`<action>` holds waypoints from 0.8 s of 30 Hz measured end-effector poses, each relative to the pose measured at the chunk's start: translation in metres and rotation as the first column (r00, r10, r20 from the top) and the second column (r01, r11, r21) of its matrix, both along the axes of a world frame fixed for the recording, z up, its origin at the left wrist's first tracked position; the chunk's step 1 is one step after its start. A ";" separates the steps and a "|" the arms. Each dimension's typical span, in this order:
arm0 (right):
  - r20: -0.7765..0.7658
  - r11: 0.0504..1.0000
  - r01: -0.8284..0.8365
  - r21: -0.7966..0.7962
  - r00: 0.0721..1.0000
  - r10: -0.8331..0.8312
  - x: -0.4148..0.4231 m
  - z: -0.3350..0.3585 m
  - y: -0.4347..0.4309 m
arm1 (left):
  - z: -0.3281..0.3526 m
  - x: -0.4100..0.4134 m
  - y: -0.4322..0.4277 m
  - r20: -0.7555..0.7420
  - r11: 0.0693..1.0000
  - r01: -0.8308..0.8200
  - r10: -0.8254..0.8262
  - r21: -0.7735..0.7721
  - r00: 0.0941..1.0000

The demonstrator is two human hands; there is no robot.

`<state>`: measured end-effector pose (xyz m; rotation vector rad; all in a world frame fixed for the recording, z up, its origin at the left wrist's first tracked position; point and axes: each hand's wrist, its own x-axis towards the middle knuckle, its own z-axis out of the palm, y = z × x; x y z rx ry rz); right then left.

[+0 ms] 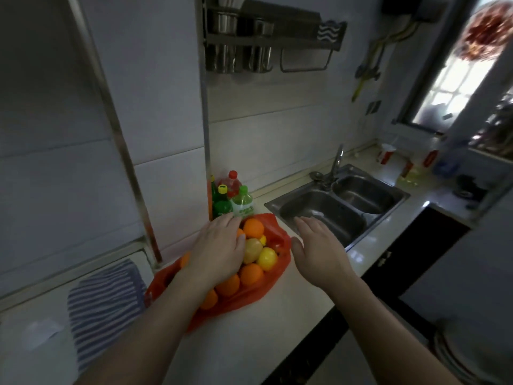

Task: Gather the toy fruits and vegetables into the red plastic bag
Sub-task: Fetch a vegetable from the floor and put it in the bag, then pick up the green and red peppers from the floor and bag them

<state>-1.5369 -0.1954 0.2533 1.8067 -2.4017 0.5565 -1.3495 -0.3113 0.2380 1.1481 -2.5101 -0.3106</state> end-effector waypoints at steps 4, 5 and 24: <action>-0.014 0.997 0.064 -0.046 0.998 -0.065 -0.011 0.014 0.033 | 0.015 -0.019 0.018 -0.016 0.997 0.072 -0.072 -0.016 0.997; -0.017 0.995 0.080 -0.053 0.997 -0.081 -0.015 0.017 0.042 | 0.018 -0.025 0.024 -0.022 0.996 0.088 -0.088 -0.015 0.996; 0.034 0.920 0.382 -0.090 0.924 -0.380 -0.124 0.042 0.303 | 0.046 -0.183 0.229 0.000 0.925 0.368 -0.370 -0.098 0.929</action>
